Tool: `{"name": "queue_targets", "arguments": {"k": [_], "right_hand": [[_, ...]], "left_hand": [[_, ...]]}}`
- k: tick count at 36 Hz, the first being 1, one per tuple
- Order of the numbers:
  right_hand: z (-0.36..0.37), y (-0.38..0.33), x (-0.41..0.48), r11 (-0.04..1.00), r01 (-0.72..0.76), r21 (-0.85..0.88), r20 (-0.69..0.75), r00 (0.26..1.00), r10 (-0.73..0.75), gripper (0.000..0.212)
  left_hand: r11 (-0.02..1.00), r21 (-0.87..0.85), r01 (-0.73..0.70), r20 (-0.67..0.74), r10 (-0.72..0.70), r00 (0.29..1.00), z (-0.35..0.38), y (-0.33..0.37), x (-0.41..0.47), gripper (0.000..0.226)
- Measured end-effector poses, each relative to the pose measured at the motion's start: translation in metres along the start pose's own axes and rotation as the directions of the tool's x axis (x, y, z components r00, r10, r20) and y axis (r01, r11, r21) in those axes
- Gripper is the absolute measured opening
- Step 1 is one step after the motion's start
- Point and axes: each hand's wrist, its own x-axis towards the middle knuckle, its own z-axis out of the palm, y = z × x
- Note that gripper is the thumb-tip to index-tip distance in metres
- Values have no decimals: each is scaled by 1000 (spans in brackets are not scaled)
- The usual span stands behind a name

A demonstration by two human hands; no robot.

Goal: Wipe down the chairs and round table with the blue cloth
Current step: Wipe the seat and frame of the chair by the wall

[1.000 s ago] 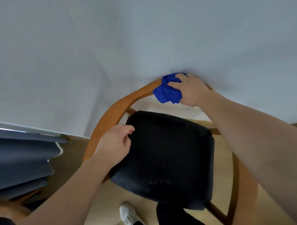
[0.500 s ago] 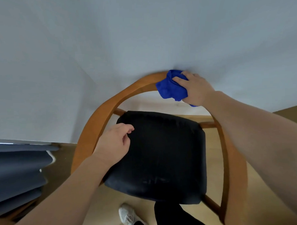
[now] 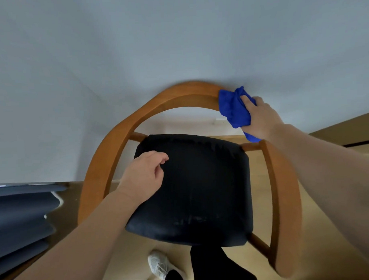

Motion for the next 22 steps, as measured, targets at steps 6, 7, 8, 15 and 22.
{"name": "queue_targets", "arguments": {"k": [6,7,8,15,22], "right_hand": [[13,13,-16,997,-81,-16,2,997,81,84],[14,13,-17,996,-89,-10,1,996,89,84],[14,13,-17,995,-100,-3,3,995,100,84],[19,22,-30,977,-209,47,33,978,207,78],[24,28,-54,949,-315,17,78,947,313,78]], "left_hand": [[1000,9,-19,9,19,1000,7,7,3,30],[1000,12,-20,12,20,1000,8,8,3,30],[1000,14,-19,17,18,1000,9,9,3,30],[1000,9,-15,41,15,999,18,14,-1,30],[999,-6,-45,30,45,999,24,24,-11,30]]}}
